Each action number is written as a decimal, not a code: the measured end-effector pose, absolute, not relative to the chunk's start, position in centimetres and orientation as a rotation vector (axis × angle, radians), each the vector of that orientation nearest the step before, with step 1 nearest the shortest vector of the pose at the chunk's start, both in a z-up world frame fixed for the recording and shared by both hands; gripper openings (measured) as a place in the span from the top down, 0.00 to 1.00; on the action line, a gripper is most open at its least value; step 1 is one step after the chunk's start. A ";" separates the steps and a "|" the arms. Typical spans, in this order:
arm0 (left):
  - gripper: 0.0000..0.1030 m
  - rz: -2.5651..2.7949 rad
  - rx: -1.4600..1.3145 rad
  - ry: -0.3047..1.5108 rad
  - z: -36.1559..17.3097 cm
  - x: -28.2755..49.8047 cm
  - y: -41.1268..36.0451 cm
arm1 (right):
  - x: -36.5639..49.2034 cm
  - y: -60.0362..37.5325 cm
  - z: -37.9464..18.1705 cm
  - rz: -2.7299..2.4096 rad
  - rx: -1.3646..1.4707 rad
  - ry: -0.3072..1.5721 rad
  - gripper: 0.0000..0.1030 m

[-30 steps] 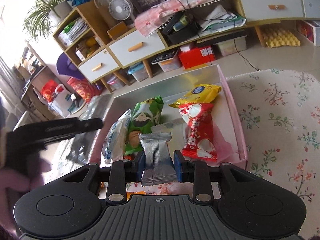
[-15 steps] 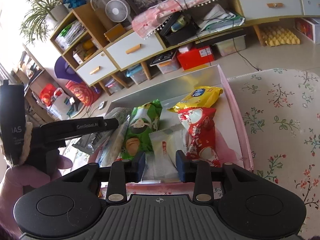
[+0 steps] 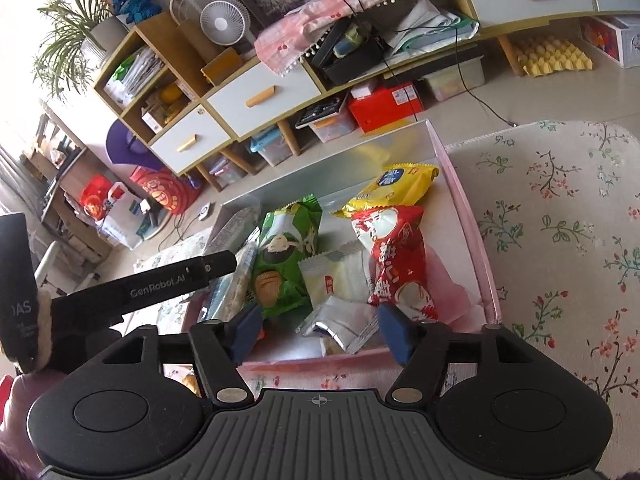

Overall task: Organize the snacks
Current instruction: 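Open both tools to drop the snacks into the pink box, then withdraw both tools back over the remaining snacks on the table, then grasp the red candy packet with the left tool while the right tool grasps the wafer cube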

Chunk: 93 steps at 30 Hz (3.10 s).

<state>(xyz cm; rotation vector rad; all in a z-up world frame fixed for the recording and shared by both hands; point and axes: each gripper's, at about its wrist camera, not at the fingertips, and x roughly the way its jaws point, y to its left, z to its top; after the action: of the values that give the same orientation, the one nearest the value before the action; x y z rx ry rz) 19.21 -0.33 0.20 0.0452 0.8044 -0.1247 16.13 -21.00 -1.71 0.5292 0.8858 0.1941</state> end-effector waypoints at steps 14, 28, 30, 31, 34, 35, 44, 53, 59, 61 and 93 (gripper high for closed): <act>0.08 -0.123 0.032 0.809 0.3 14.8 1.6 | 13.8 -20.1 -0.3 0.236 0.541 0.911 0.17; 0.00 -0.124 0.035 0.860 0.6 9.9 3.3 | 10.7 -19.3 1.3 0.193 0.473 0.969 0.16; 0.00 -0.129 0.054 0.862 0.7 9.2 3.3 | 9.9 -19.1 1.5 0.187 0.443 0.975 0.15; 0.00 -0.137 0.062 0.860 0.8 8.8 3.2 | 9.5 -19.1 1.5 0.188 0.435 0.972 0.13; 0.00 -0.175 0.074 0.839 0.6 7.8 3.2 | 8.4 -18.9 1.1 0.182 0.399 0.963 0.07; 0.00 -0.190 0.080 0.838 0.4 7.6 3.2 | 8.1 -18.9 0.8 0.179 0.378 0.963 0.07; 0.00 -0.347 0.162 0.861 -2.4 6.4 2.3 | 7.2 -18.4 -1.9 0.174 0.163 0.949 0.07; 0.01 -0.510 0.226 0.849 -4.2 5.7 0.9 | 8.6 -17.7 -4.2 0.230 0.009 0.884 0.07; 0.13 -0.570 0.215 0.866 -5.1 5.8 0.3 | 9.9 -17.4 -5.4 0.258 0.011 0.873 0.07; 0.18 -0.574 0.208 0.870 -5.2 5.7 0.2 | 10.2 -17.2 -5.8 0.268 0.009 0.879 0.07; 0.59 -0.483 0.095 0.902 -4.1 5.9 1.7 | 9.7 -14.4 -5.4 0.317 -0.133 0.842 0.51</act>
<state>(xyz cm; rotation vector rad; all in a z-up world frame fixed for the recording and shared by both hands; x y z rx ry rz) 5.92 1.71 -4.14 0.0953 0.9020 -0.4826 9.75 -14.39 -5.36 -0.1331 0.8416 0.3170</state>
